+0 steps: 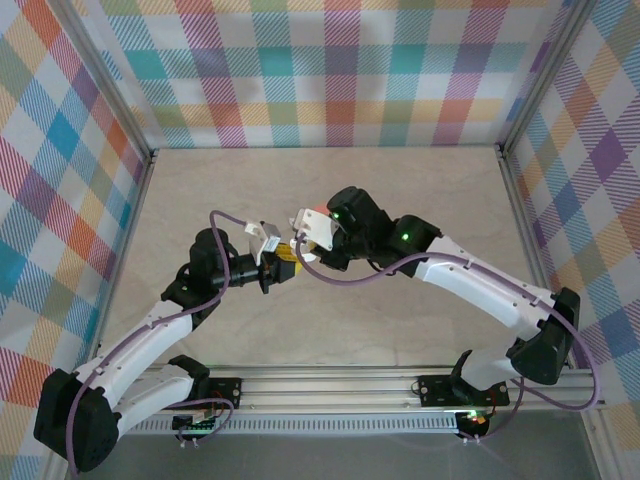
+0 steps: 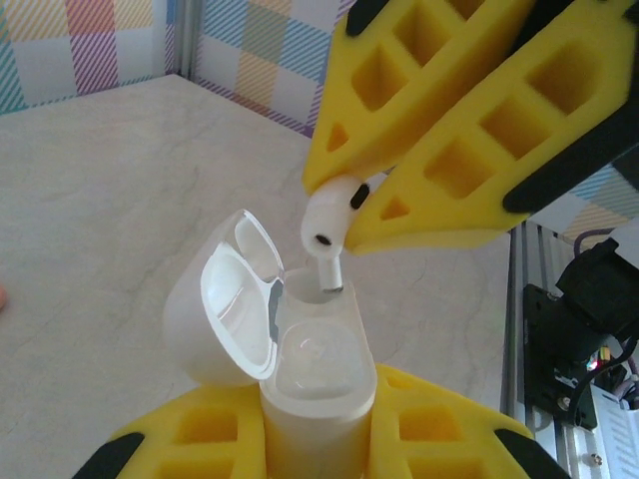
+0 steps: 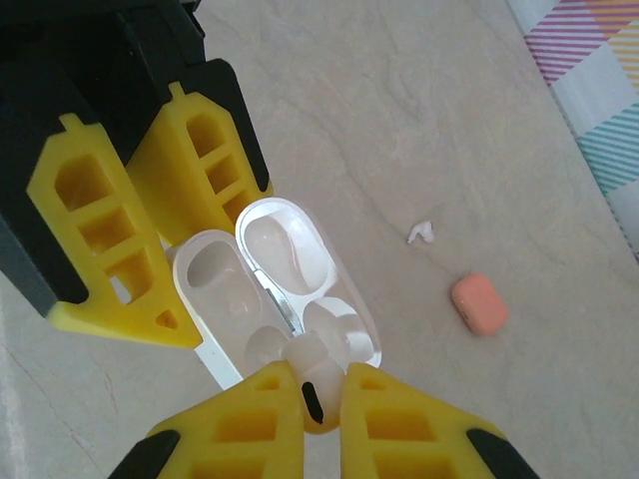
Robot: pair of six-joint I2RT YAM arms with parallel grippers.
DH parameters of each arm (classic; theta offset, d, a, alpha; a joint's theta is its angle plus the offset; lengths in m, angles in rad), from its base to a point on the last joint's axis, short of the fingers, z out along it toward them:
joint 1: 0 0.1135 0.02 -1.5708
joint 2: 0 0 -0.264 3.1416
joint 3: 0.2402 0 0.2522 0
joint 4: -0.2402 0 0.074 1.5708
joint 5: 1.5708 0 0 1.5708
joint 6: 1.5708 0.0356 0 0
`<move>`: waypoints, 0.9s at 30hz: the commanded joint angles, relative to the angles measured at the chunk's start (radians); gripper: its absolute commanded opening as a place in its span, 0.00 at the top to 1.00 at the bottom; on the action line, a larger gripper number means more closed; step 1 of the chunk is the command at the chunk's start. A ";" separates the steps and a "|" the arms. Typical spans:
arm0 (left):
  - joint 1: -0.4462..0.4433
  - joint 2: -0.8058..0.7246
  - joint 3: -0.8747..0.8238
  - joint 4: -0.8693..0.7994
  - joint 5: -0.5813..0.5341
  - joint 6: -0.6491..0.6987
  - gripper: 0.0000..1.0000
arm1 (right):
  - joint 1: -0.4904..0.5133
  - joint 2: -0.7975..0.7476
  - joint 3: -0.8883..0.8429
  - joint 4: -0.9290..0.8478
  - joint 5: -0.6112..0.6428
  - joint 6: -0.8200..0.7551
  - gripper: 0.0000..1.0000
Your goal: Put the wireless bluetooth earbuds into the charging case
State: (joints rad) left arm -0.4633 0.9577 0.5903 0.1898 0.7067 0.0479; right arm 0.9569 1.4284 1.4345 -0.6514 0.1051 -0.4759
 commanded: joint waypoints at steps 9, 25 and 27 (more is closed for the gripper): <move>-0.003 -0.035 0.040 0.022 0.028 -0.003 1.00 | 0.009 -0.019 -0.048 0.050 0.000 -0.067 0.88; -0.003 -0.063 0.032 -0.004 -0.017 0.007 1.00 | 0.018 -0.021 -0.041 -0.004 -0.075 -0.077 0.72; -0.003 -0.065 0.031 -0.007 -0.023 0.010 1.00 | 0.017 -0.031 -0.049 0.006 -0.088 -0.085 0.71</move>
State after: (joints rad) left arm -0.4633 0.9184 0.5938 0.1432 0.7063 0.0460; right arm 0.9627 1.4223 1.4014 -0.6209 0.0689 -0.5404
